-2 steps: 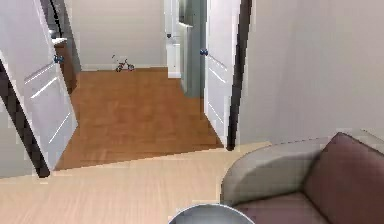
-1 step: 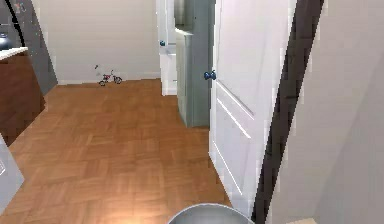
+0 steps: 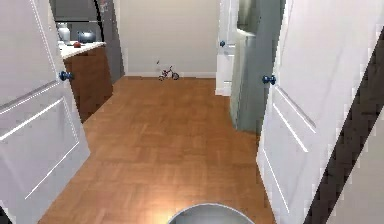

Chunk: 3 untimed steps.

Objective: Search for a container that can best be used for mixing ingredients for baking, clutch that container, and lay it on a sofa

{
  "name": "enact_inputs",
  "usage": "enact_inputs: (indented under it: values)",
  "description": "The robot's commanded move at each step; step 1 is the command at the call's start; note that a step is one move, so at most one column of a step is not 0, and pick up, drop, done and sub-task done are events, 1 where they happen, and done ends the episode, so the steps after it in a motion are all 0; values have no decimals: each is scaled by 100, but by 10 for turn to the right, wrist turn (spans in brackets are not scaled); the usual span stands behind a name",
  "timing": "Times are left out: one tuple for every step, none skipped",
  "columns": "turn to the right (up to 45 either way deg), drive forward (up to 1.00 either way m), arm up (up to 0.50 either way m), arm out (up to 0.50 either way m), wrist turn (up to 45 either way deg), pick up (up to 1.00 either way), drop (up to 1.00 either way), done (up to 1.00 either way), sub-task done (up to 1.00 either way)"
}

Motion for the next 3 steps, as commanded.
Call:
enact_inputs:
  values:
    - [0,10,0,0,0,0,0,0,0]
    - [450,0,0,0,0,0,0,0,0]
    - [120,0,0,0,0,0,0,0,0]
